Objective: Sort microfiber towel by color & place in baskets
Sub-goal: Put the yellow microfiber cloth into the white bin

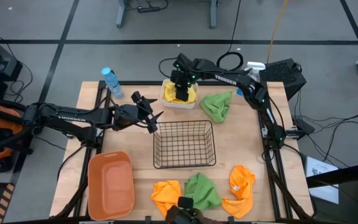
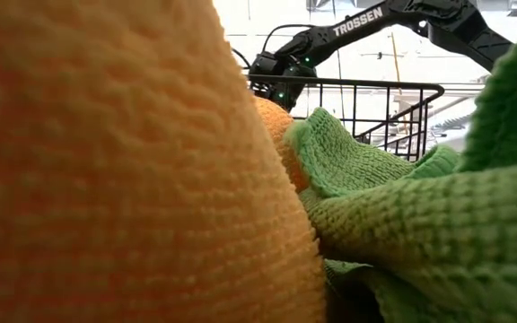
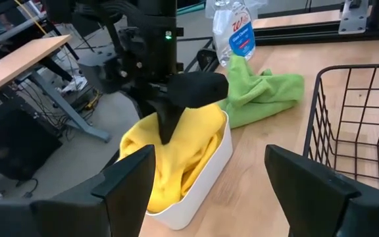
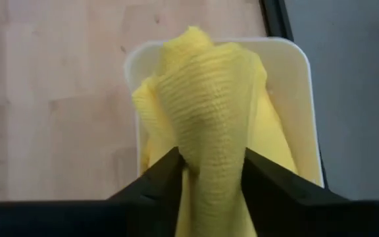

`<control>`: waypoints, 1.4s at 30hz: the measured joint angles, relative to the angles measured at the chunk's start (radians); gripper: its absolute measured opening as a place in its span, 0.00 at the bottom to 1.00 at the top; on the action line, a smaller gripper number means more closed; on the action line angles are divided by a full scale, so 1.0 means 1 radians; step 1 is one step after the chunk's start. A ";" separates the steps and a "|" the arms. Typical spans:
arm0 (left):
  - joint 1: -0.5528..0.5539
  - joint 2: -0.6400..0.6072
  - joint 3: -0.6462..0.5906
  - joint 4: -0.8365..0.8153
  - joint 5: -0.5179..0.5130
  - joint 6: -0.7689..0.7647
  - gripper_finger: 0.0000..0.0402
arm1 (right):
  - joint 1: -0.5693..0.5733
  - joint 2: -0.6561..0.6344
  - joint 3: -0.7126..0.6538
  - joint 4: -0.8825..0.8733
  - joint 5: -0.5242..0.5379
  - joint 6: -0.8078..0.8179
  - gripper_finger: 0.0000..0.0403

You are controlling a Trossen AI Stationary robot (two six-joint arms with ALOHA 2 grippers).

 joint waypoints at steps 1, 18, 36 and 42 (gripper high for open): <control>0.000 0.000 0.000 0.000 0.000 0.000 0.73 | 0.004 0.000 0.000 -0.007 0.024 -0.004 0.39; 0.000 0.000 0.000 -0.016 0.001 0.000 0.73 | 0.011 -0.073 -0.001 -0.091 0.079 -0.018 0.59; 0.000 0.000 0.000 -0.034 0.002 0.000 0.73 | 0.055 -0.014 -0.002 -0.081 -0.027 -0.059 0.04; 0.000 0.000 0.000 -0.051 0.002 0.000 0.73 | 0.056 -0.013 -0.002 -0.079 0.011 -0.063 0.17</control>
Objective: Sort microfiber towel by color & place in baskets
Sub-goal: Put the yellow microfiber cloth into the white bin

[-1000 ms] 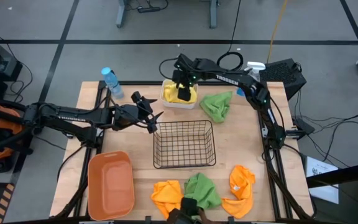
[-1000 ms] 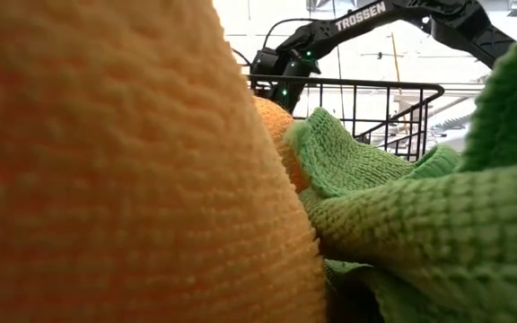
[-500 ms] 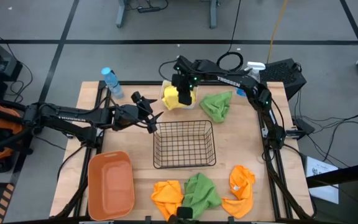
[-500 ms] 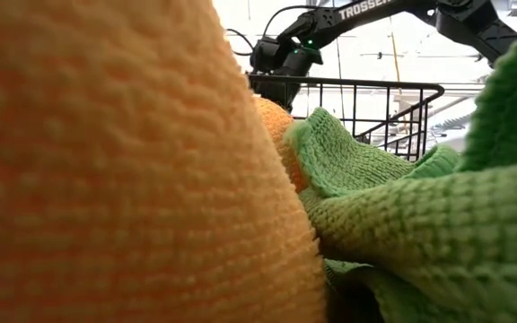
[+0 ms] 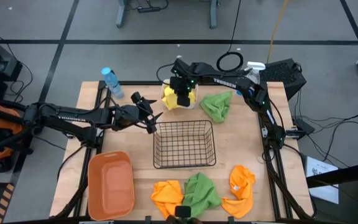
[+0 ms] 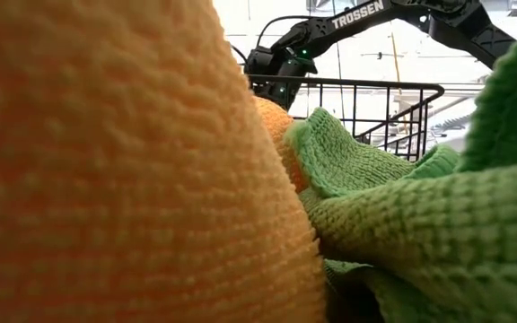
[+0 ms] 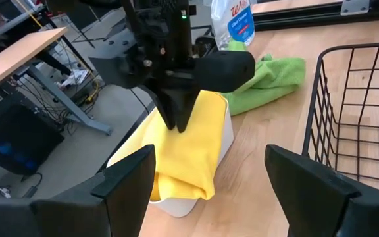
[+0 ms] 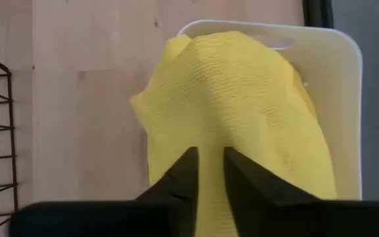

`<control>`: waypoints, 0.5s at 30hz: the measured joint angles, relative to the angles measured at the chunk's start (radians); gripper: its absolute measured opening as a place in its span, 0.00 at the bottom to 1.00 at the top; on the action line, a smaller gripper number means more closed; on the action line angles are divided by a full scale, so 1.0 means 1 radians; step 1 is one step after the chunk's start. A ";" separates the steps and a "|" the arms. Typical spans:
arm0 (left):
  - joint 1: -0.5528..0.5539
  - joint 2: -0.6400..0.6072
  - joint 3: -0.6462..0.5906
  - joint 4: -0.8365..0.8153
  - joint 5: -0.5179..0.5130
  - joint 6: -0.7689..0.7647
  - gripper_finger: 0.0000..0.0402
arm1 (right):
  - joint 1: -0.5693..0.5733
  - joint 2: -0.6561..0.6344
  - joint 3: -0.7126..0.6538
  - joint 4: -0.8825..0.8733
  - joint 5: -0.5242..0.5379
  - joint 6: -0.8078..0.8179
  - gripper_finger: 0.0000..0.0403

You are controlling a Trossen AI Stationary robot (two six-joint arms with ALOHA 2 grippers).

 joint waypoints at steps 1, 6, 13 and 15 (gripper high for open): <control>0.000 0.000 0.000 0.000 0.000 0.000 0.73 | 0.002 0.000 0.000 -0.001 0.000 -0.002 0.21; 0.000 0.000 0.000 0.000 0.000 0.000 0.73 | 0.015 0.000 0.000 0.014 0.003 -0.046 0.45; 0.000 0.000 0.000 0.001 0.000 0.000 0.73 | 0.021 0.012 -0.013 0.083 0.102 -0.063 0.67; 0.000 0.000 0.000 0.002 0.000 0.000 0.73 | 0.020 0.022 -0.014 0.055 0.103 -0.042 0.64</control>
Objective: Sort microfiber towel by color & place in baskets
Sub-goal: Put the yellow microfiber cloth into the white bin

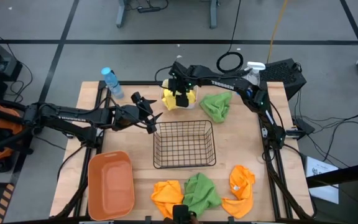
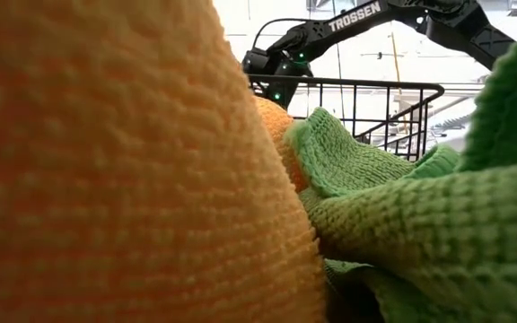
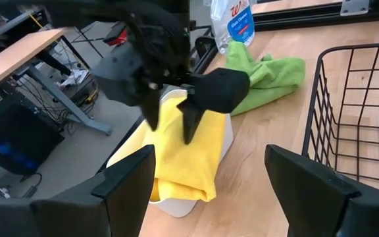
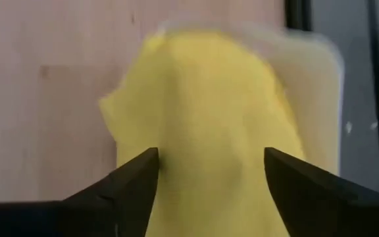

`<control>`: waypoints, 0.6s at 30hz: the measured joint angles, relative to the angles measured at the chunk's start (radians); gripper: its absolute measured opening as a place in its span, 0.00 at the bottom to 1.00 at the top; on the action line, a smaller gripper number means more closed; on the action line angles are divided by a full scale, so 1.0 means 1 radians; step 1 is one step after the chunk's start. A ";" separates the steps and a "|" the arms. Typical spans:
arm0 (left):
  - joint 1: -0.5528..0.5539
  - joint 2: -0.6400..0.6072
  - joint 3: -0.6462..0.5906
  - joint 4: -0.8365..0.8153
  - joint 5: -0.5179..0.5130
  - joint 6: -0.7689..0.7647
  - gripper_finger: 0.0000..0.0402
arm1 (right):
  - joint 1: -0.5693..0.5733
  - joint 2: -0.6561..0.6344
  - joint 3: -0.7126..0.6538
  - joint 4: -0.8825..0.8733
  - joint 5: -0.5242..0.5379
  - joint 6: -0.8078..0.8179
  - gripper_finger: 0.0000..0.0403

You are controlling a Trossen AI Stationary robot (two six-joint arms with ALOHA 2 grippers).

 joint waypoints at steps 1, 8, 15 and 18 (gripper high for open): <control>0.000 0.000 0.000 0.001 0.000 0.000 0.73 | 0.001 0.005 0.000 -0.003 0.001 0.010 0.62; 0.000 0.000 0.000 0.009 0.000 0.000 0.73 | 0.005 0.017 0.000 -0.084 -0.026 0.065 0.29; 0.000 0.000 0.000 0.010 0.000 0.001 0.73 | -0.010 0.022 0.000 -0.072 -0.030 0.066 0.03; 0.000 0.000 0.000 0.009 0.000 0.001 0.73 | -0.016 0.022 0.000 -0.072 -0.030 0.070 0.04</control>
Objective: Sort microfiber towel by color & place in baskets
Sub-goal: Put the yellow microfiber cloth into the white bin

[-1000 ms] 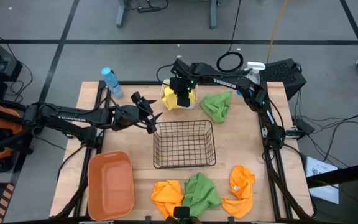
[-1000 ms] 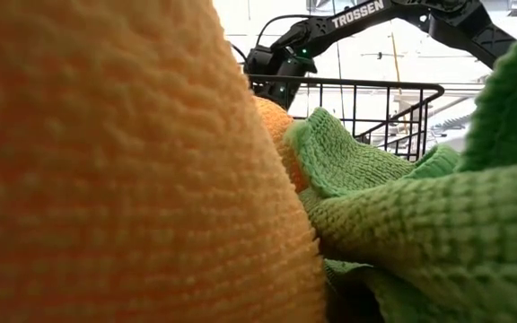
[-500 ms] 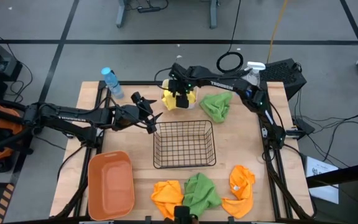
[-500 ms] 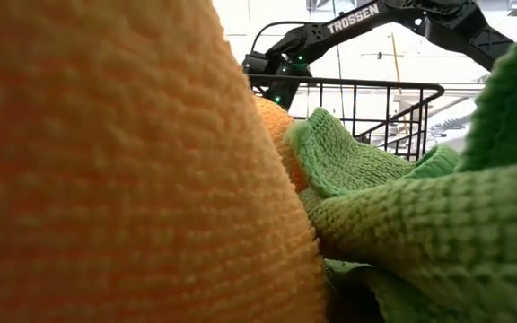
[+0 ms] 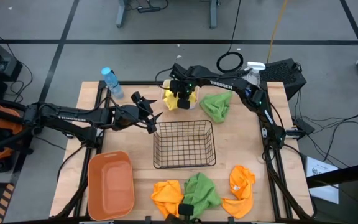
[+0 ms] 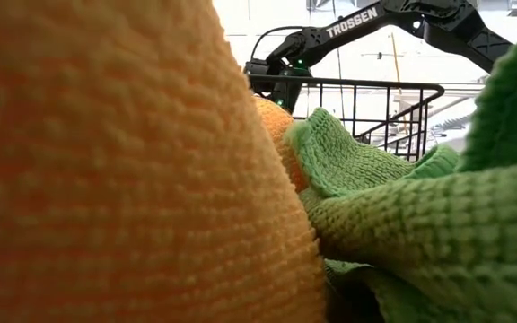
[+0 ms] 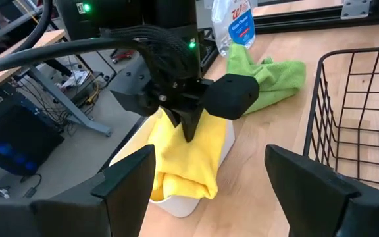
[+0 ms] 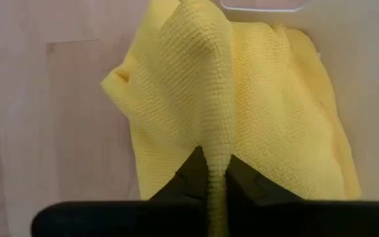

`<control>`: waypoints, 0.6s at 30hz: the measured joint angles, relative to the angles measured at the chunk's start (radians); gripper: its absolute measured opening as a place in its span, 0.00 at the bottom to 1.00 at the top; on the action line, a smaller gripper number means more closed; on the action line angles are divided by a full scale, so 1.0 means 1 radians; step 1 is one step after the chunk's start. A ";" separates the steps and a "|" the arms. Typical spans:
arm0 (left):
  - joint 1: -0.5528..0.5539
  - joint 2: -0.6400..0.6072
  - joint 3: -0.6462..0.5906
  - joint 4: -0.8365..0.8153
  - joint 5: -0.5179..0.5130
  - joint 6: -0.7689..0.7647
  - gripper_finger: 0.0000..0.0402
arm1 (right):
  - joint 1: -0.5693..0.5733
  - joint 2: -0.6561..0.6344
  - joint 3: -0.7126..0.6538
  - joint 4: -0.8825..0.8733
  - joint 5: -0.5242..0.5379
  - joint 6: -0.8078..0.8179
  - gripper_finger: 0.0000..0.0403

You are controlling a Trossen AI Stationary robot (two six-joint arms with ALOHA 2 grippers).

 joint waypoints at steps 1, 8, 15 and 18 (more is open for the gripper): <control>0.000 0.000 0.000 0.000 0.000 0.000 0.73 | -0.004 0.000 0.000 -0.001 0.000 0.007 0.04; 0.000 0.000 0.000 0.000 0.000 0.000 0.73 | -0.029 -0.049 0.008 0.019 0.000 0.050 0.01; 0.000 0.000 0.000 0.000 0.000 0.003 0.73 | -0.060 -0.101 0.010 0.083 0.001 0.067 0.01; 0.000 0.000 0.000 0.000 0.000 0.006 0.73 | -0.084 -0.089 0.010 0.085 0.006 0.081 0.01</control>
